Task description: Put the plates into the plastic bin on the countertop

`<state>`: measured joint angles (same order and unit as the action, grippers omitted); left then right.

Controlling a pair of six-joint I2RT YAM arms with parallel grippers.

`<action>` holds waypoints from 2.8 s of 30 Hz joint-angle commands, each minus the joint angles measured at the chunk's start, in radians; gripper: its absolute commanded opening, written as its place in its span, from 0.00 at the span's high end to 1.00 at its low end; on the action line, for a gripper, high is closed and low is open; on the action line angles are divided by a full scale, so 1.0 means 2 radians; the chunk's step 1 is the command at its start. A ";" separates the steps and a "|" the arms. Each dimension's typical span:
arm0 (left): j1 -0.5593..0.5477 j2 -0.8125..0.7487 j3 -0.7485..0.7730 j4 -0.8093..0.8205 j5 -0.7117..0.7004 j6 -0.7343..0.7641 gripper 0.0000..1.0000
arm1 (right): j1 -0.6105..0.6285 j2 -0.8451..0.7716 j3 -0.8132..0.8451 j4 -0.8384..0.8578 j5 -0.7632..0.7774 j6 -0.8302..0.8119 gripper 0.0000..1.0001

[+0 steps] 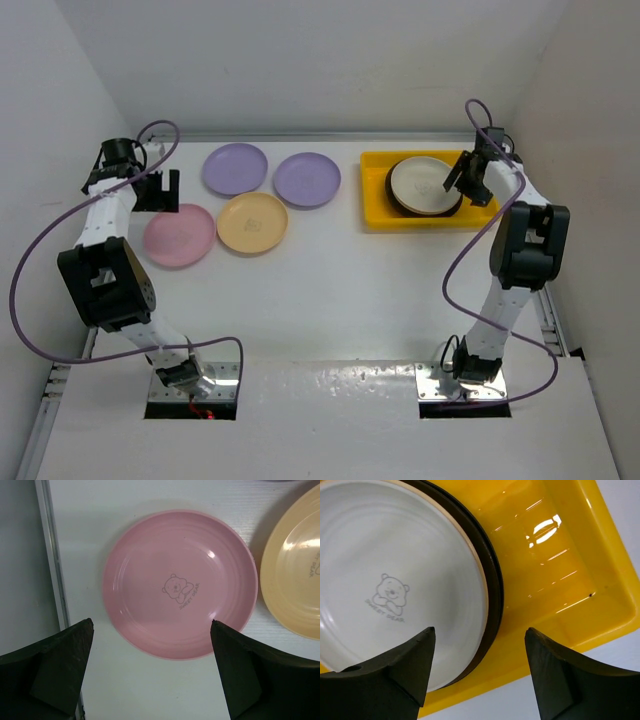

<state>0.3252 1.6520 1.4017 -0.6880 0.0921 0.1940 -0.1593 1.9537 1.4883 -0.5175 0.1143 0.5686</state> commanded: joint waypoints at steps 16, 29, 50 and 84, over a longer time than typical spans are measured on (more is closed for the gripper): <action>0.097 0.002 -0.047 0.029 -0.007 -0.031 0.01 | 0.325 0.057 0.075 0.156 -0.085 0.136 0.40; 0.125 0.002 -0.082 0.038 0.039 -0.022 0.03 | 0.399 0.197 0.103 0.243 -0.089 0.284 0.61; 0.135 0.021 -0.070 0.043 0.067 -0.017 0.06 | 0.260 -0.086 -0.019 0.157 -0.075 0.111 1.00; 0.135 0.045 -0.065 0.043 0.051 -0.023 0.06 | 0.075 -0.055 0.060 0.010 0.124 -0.031 0.26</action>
<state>0.5842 1.7306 1.2388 -0.6174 0.1944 0.1528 -0.0792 2.0026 1.6115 -0.5537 0.2737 0.5175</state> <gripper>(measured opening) 0.938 0.747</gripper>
